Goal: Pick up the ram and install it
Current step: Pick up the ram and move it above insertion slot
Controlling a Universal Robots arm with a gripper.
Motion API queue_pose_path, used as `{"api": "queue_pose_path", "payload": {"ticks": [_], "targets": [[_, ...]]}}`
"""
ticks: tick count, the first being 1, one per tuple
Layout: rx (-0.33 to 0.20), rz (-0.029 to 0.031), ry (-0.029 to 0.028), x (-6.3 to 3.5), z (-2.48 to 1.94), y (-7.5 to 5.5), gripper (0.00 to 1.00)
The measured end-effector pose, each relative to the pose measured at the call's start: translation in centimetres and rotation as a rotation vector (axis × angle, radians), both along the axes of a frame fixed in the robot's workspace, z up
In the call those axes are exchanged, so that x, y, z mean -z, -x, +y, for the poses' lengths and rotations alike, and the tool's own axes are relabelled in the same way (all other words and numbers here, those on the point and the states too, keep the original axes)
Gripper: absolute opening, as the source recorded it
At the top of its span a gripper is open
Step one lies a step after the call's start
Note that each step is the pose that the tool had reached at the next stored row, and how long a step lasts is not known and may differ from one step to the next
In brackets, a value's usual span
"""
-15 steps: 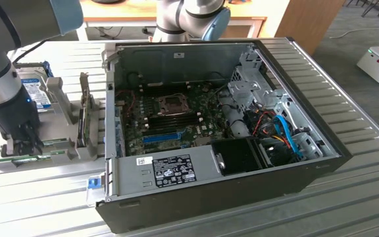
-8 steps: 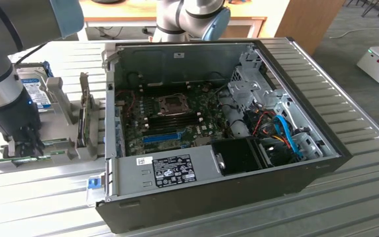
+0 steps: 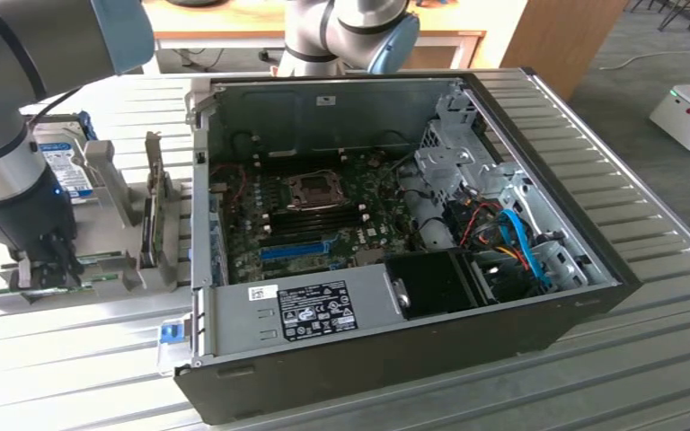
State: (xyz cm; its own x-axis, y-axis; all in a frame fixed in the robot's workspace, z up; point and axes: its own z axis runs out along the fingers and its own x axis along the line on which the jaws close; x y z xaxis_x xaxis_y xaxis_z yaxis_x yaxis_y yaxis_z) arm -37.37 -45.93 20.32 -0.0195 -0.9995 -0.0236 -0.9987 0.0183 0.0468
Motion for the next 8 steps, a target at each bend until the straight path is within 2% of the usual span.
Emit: {"api": "queue_pose_path", "payload": {"ticks": [8], "targets": [[0.0,0.0001,0.0001,0.3,0.0,0.0,0.24]]}}
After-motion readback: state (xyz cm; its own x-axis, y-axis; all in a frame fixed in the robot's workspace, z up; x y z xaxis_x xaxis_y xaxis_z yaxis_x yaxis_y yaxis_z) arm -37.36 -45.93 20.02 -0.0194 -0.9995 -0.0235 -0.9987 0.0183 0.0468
